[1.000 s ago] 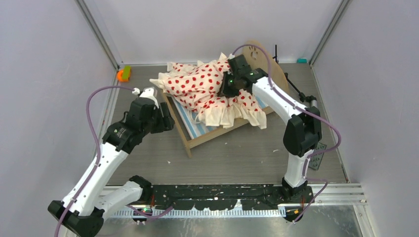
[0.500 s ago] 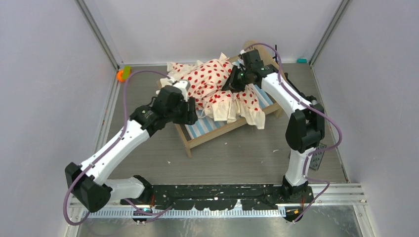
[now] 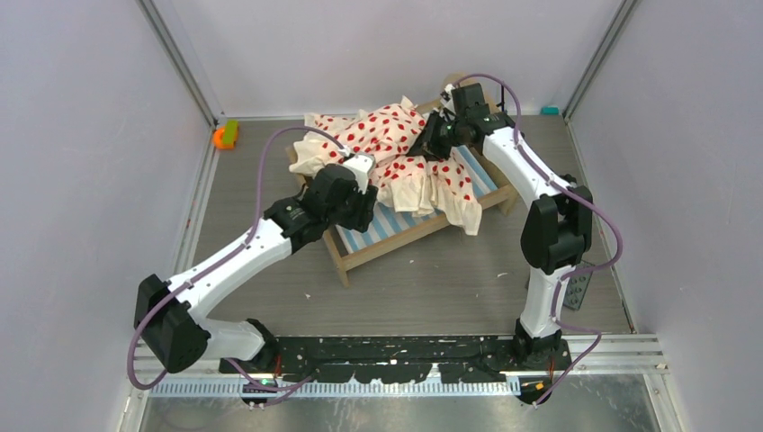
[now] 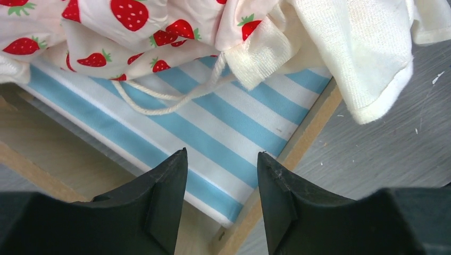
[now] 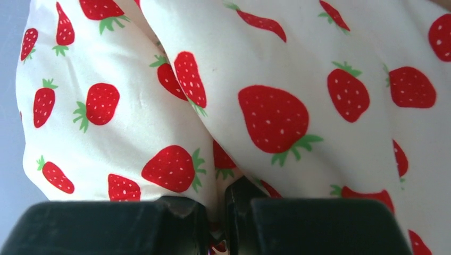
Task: Set up the pet bed
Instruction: Cross the ropes on the bed frame.
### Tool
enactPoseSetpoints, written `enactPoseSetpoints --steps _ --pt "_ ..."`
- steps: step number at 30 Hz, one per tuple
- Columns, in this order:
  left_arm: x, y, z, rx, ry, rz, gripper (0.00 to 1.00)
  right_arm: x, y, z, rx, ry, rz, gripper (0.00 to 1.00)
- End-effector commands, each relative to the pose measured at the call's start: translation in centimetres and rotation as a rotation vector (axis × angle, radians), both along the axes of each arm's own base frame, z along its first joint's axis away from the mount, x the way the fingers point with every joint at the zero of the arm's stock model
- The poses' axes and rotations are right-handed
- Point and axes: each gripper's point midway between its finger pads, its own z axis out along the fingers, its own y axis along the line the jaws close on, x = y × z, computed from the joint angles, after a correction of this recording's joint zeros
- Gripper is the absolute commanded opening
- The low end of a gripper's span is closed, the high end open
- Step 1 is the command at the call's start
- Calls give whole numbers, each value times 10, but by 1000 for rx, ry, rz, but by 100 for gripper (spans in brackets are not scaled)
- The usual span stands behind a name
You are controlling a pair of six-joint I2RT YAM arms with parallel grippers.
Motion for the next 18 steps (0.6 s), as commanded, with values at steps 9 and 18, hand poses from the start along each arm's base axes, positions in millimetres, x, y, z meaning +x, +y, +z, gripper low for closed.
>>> enactPoseSetpoints --steps 9,18 --pt "53 -9 0 109 -209 -9 55 16 -1 26 83 -53 17 17" --pt "74 -19 -19 162 -221 -11 55 16 -2 28 88 -52 28 17"
